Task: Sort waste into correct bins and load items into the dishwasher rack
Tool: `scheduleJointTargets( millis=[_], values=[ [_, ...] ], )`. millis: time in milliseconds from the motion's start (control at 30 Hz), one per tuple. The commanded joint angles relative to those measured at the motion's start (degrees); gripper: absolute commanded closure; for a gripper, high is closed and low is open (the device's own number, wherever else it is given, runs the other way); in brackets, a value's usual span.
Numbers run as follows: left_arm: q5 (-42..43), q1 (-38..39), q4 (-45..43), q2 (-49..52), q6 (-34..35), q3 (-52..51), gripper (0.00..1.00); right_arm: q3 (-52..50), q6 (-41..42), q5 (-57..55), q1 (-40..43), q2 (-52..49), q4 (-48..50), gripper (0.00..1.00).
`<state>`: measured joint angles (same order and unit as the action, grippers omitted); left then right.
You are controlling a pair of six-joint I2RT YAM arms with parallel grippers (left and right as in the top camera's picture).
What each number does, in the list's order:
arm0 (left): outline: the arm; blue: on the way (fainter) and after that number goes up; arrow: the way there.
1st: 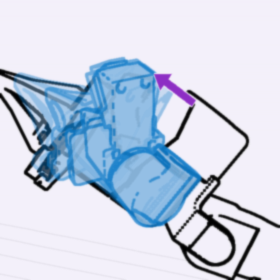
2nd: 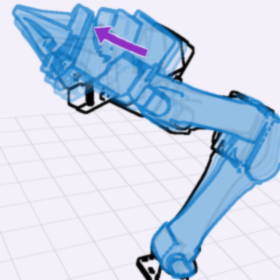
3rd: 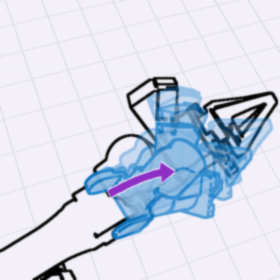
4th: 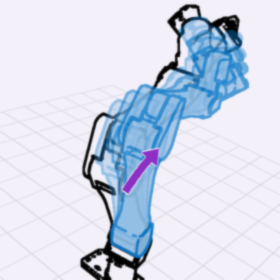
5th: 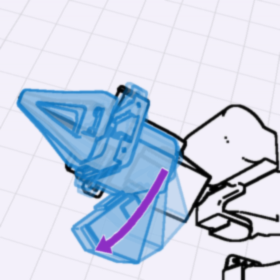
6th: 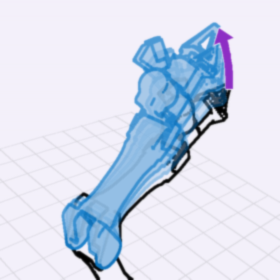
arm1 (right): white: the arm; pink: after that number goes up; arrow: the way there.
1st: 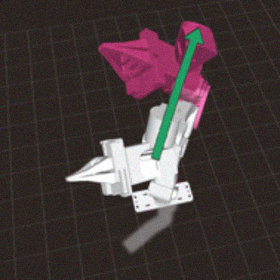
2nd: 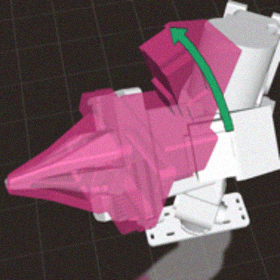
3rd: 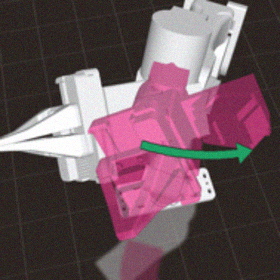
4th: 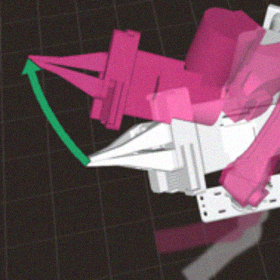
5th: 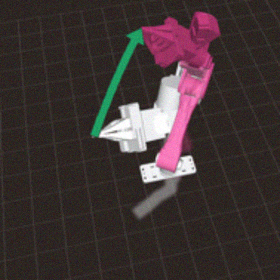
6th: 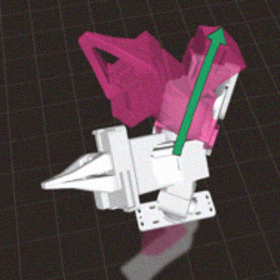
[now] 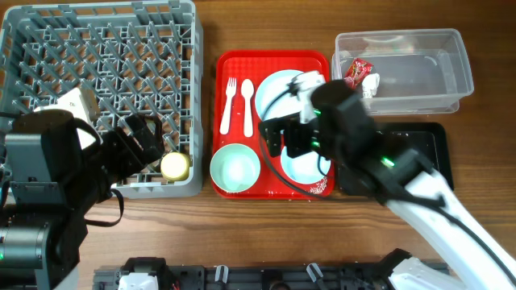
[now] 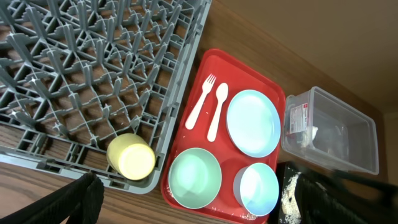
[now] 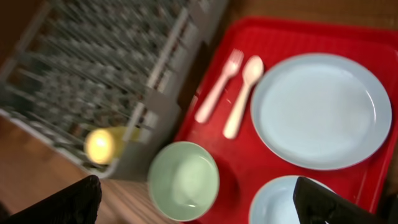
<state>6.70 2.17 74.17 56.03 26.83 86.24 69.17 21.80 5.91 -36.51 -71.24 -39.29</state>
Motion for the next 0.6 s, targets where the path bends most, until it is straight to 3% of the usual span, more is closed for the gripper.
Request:
scheduleJointTargets(
  millis=[0,133,367,567],
  values=[
    [-0.57,-0.22,-0.15,-0.15,-1.09,0.79,0.0,0.26,4.98,1.55,-0.2,3.28,-2.05,0.0],
    [-0.57,-0.22,-0.15,-0.15,-1.09,0.79,0.0,0.26,-4.98,-1.38,1.4,7.45,-2.64,0.0],
    [-0.57,-0.22,-0.15,-0.15,-1.09,0.79,0.0,-2.16,-17.86,-8.04,3.41,23.45,-3.91,0.0],
    [-0.57,-0.22,-0.15,-0.15,-1.09,0.79,0.0,-17.07,-22.71,-6.1,11.39,37.9,5.44,0.0]
  ],
)
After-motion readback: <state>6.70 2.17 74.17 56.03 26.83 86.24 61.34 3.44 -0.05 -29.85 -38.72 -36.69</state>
